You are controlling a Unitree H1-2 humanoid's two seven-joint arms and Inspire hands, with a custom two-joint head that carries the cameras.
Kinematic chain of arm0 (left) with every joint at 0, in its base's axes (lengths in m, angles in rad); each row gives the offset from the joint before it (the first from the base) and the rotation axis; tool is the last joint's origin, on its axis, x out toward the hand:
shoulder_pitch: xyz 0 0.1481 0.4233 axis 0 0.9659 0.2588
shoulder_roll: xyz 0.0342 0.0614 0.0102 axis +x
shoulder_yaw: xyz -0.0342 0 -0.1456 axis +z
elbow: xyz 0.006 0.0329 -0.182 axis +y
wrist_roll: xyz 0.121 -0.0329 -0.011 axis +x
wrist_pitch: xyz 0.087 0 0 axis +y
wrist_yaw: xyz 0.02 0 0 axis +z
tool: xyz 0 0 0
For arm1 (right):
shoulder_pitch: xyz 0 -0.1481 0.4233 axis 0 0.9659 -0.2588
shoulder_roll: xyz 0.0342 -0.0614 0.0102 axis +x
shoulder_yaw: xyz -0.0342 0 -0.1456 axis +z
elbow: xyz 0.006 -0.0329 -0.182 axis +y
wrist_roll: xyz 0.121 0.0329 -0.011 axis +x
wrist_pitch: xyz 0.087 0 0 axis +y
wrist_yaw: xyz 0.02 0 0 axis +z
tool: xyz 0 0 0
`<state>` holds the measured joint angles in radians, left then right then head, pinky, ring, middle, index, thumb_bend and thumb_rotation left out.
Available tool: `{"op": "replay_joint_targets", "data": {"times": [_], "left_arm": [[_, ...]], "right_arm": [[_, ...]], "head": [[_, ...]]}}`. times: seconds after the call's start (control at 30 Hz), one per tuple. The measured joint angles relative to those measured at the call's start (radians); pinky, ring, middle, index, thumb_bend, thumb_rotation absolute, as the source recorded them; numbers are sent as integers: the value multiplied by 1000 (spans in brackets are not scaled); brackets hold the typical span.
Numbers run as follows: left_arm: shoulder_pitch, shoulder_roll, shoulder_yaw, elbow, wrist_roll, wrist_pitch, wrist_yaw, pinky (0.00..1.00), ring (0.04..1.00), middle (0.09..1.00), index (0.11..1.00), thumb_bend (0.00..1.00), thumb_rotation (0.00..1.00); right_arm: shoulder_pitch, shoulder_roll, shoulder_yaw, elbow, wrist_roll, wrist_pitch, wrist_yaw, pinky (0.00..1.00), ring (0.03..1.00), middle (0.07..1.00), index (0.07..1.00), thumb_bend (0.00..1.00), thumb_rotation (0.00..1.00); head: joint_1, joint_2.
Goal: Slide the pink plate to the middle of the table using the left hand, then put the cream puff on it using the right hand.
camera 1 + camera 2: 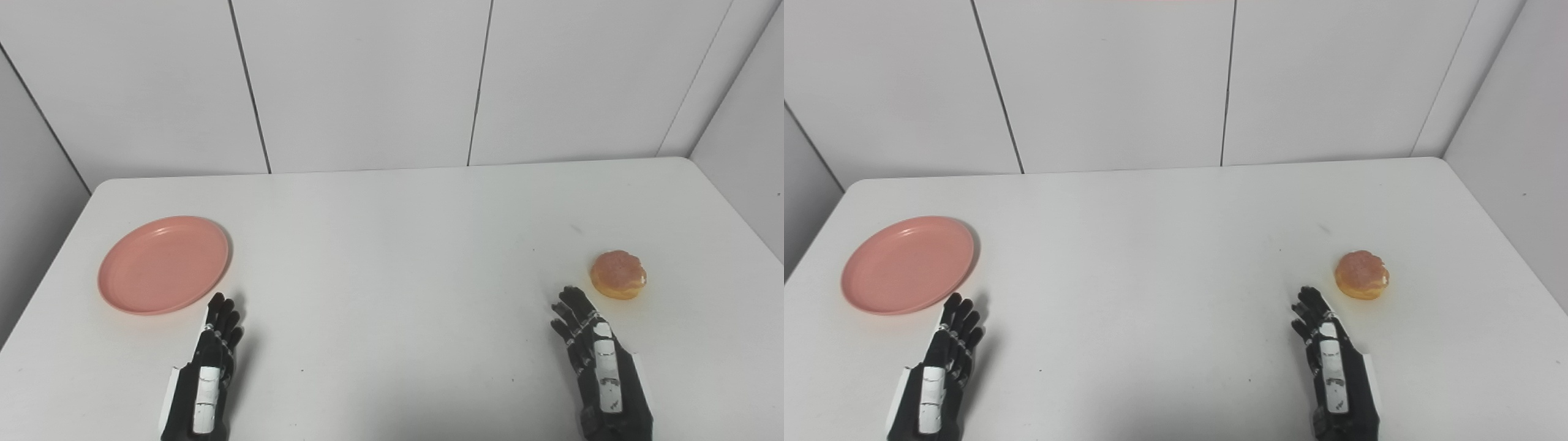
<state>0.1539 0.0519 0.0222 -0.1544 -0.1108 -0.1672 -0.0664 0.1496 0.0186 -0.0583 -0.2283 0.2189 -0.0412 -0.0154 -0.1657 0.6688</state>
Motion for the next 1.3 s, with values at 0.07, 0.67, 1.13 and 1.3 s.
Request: {"op": "replay_joint_targets", "data": {"times": [0.07, 0.67, 1.13, 1.3], "left_arm": [[0, 0, -1, -2, 5, 3, 3, 1000, 1000, 999, 1000, 909, 922], [0, -2, -17, -6, 28, 15, 17, 1000, 995, 986, 999, 909, 923], [-1, -2, -37, -5, 51, 11, 26, 1000, 1000, 989, 1000, 918, 923], [-1, -2, -38, -5, 47, 11, 26, 996, 994, 980, 998, 918, 915]], "right_arm": [[0, 0, 0, 0, 2, 1, 0, 926, 917, 907, 851, 821, 888], [0, -41, -10, 0, 45, 6, 23, 957, 929, 920, 857, 808, 912], [1, -58, -18, 0, 66, 15, 37, 959, 932, 917, 853, 811, 893], [1, -58, -18, -1, 63, 17, 37, 946, 925, 914, 849, 814, 897]], "head": [[2, 0], [69, 6], [68, 8], [75, 3]]}}
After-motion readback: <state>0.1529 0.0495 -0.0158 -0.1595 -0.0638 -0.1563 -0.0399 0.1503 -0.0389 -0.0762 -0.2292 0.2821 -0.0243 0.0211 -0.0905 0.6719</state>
